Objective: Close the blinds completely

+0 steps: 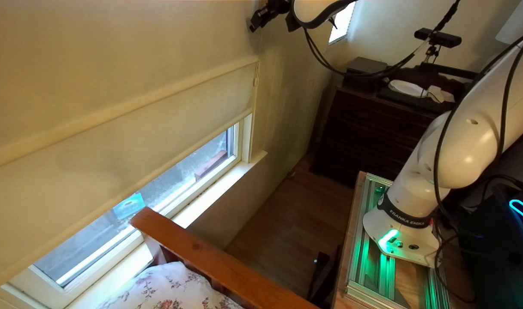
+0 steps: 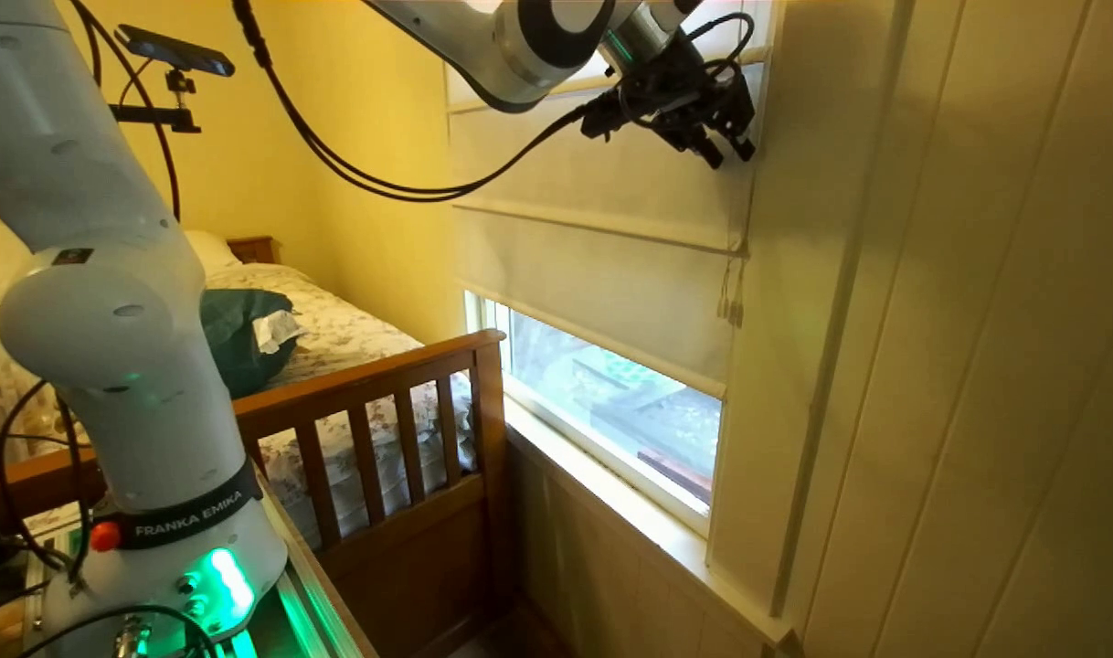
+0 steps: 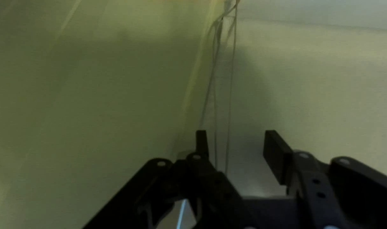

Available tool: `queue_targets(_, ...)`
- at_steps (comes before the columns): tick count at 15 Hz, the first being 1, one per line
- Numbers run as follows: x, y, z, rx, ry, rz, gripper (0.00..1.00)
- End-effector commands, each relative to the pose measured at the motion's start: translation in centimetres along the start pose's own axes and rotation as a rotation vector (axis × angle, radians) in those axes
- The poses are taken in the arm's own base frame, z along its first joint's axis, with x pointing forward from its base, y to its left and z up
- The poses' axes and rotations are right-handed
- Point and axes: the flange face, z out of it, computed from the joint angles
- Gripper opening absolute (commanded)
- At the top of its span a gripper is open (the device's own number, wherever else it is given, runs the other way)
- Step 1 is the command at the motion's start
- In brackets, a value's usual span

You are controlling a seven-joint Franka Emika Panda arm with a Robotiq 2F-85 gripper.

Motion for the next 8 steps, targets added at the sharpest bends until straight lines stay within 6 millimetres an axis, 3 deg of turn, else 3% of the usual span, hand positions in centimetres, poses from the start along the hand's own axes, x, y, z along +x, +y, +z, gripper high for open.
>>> queue_targets(1,0.6,0.2,0.1,0.008,0.027,-0.012,0.19)
queue_targets(3,0.6,0.2,-0.1,0.008,0.027,-0.015,0.05)
queue_targets(8,-0.1,0.0,-1.0,-0.026,-0.046,0.013,0.01)
